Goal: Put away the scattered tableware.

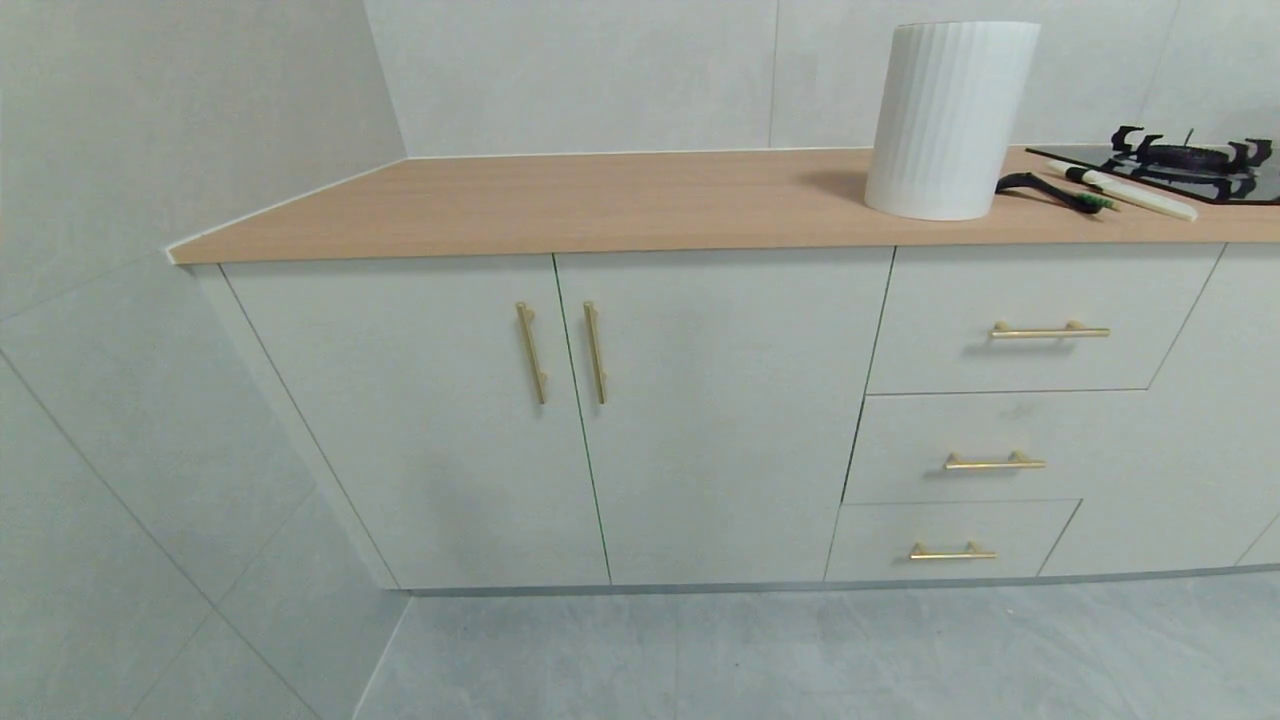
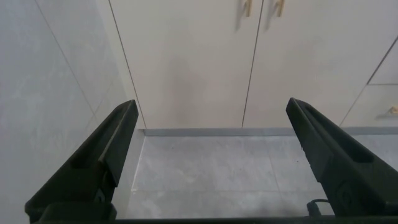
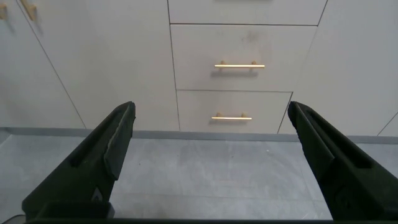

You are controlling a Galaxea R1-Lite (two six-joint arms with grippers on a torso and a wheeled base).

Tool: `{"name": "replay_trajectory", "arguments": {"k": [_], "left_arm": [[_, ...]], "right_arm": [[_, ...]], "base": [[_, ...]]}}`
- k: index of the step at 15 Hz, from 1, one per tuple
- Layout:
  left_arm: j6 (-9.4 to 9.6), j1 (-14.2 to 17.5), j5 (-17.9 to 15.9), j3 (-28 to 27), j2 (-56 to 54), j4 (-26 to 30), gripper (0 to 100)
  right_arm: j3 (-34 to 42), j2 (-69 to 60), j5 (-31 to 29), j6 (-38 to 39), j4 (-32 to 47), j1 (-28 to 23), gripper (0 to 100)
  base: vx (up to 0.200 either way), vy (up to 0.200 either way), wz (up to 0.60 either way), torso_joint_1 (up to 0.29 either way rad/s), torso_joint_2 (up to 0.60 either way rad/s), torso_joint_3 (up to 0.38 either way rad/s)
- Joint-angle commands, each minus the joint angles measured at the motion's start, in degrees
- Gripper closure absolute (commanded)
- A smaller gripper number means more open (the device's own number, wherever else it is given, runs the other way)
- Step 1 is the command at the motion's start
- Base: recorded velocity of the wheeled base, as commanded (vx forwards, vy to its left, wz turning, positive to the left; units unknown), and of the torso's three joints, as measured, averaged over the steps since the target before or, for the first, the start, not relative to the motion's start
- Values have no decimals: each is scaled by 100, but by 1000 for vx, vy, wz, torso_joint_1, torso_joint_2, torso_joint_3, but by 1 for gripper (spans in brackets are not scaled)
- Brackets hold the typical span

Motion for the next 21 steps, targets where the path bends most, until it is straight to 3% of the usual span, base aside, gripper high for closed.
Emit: {"name": "replay_trajectory", "arguments": {"k": [1,14,21], "left_arm": [[2,0,2,0,2,2,0],[2,0,2,0,2,2,0],[2,0,2,0,2,2,0]], "right_arm": [[1,11,2,-2,1,2,0],[1,11,2,-2,1,2,0],[1,11,11,-2,1,2,0]], "base": [[0,-200,0,-2,2,17],[0,-200,0,3,0,-2],[0,0,0,0,0,0]]}}
